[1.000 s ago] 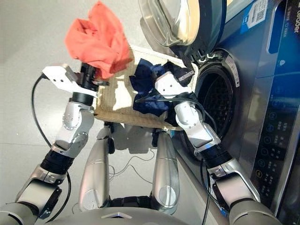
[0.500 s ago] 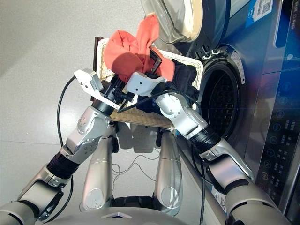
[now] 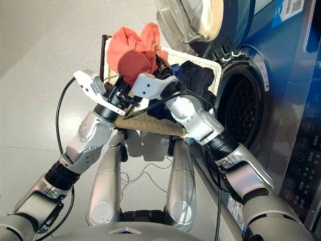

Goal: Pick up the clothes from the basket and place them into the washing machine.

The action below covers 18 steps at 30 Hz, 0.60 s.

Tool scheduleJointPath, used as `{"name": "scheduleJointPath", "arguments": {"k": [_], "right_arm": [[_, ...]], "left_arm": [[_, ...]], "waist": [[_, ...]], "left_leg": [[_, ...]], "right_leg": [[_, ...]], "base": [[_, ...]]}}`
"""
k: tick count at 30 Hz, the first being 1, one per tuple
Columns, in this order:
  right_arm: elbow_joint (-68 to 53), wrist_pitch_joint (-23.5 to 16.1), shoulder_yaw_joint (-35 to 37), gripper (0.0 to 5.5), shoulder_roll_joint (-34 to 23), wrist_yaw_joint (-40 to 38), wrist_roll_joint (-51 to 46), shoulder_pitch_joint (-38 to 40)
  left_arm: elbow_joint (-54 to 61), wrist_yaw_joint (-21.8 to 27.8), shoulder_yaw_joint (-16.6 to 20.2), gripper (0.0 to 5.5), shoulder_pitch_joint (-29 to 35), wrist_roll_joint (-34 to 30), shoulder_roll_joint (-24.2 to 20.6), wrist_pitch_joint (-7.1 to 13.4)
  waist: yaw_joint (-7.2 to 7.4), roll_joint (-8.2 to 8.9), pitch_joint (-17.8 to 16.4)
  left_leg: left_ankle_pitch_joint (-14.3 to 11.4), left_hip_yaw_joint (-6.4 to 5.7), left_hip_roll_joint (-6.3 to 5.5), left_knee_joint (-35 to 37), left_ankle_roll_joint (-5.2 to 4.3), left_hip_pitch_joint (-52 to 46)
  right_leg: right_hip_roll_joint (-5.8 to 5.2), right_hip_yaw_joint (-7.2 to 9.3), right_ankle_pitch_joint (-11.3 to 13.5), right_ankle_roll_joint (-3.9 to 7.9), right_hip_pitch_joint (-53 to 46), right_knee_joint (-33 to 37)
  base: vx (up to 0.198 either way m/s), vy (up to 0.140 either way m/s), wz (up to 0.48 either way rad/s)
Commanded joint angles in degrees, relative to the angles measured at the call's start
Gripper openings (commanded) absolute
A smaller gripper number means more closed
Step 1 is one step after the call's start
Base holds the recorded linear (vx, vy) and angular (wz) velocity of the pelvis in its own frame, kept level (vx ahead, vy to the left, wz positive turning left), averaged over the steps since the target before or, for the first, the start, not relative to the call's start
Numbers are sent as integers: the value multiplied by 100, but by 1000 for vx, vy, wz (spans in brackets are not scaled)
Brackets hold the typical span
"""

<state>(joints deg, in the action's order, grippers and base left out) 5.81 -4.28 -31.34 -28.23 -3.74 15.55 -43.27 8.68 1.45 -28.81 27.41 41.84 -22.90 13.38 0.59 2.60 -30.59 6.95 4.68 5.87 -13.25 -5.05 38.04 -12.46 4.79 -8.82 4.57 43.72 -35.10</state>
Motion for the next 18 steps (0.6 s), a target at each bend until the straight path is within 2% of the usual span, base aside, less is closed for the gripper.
{"name": "scheduleJointPath", "arguments": {"k": [1,2,3,9,12,18], "right_arm": [[-736,-554,192,0,127,-359,340,-332],[-700,-562,180,0,111,-430,469,-267],[-663,-562,179,0,87,-463,552,-228],[-427,-609,296,0,200,-894,665,425],[-32,-677,342,0,301,-1366,758,704],[1093,-772,770,0,602,-2413,276,1232]], "left_arm": [[865,104,-255,399,138,-691,-26,266],[842,65,-277,513,130,-730,-21,299],[811,33,-286,550,197,-795,-23,316],[781,-151,-320,550,239,-1062,4,404],[722,-297,-358,550,312,-1155,53,513],[645,-564,-433,550,434,-1229,75,684]], "waist": [[9,-147,79],[3,-154,79],[15,-154,79],[26,-202,79],[12,-248,79],[6,-306,79]], "left_leg": [[-728,-139,-61,-778,159,46],[-778,-134,-51,-785,152,-4],[-717,-137,-58,-760,158,46],[-756,-172,-74,-758,155,11],[-739,-193,-89,-728,150,-4],[-665,-232,-134,-675,146,30]], "right_leg": [[97,-301,991,224,-426,1470],[101,-292,942,229,-475,1459],[96,-292,993,228,-435,1488],[85,-269,945,239,-468,1460],[65,-236,943,255,-503,1482],[39,-188,984,282,-526,1531]], "base": [[0,0,0],[0,0,0],[0,0,0],[0,0,0],[0,0,0],[0,0,0]]}}
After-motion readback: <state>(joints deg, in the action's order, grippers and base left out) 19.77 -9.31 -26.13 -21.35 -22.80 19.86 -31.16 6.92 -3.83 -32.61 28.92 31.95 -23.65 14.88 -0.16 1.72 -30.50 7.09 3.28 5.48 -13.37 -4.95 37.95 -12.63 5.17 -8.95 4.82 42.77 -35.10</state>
